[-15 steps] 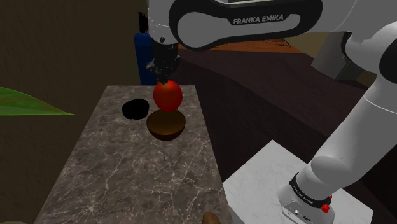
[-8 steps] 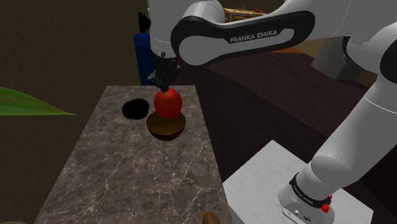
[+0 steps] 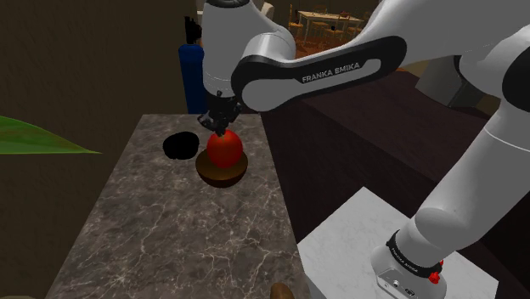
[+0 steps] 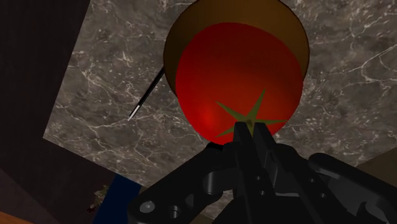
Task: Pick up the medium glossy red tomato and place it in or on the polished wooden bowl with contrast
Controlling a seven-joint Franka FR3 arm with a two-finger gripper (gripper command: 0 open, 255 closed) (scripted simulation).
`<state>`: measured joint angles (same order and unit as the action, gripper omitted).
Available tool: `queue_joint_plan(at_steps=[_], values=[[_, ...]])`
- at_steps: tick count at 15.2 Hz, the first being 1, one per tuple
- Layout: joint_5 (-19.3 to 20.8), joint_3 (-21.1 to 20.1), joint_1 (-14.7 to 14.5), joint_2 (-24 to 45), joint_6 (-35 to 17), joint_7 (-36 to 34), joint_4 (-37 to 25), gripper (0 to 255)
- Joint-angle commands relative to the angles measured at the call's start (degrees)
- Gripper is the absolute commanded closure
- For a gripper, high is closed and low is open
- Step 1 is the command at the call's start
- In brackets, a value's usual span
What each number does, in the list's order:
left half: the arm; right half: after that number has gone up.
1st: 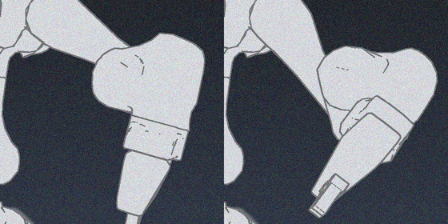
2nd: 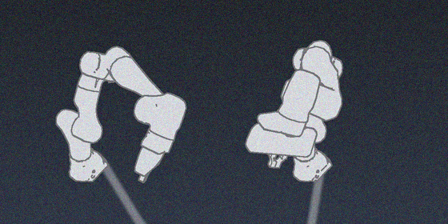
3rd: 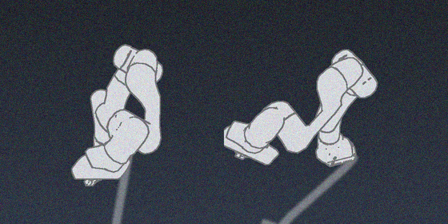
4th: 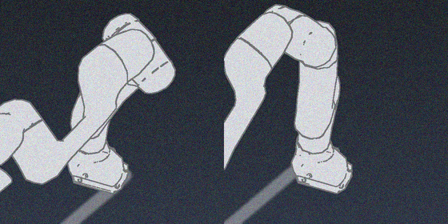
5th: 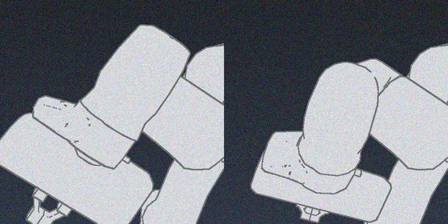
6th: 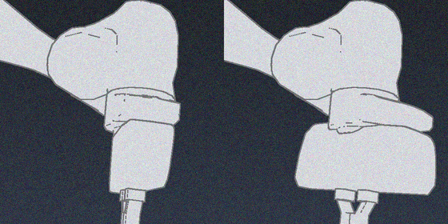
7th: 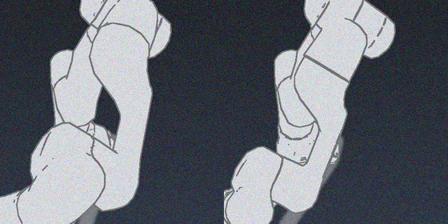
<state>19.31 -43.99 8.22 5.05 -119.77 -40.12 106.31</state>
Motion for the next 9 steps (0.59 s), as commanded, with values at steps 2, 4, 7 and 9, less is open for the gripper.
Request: queue_joint_plan(at_steps=[2,4,7,9], values=[[0.4,0.0,-0.1,0.4,-0.4,-0.3,0.2,255],[0.4,0.0,-0.1,0.4,-0.4,-0.3,0.2,255],[0.4,0.0,-0.1,0.4,-0.4,-0.3,0.2,255],[0.4,0.0,-0.1,0.4,-0.4,-0.3,0.2,0]])
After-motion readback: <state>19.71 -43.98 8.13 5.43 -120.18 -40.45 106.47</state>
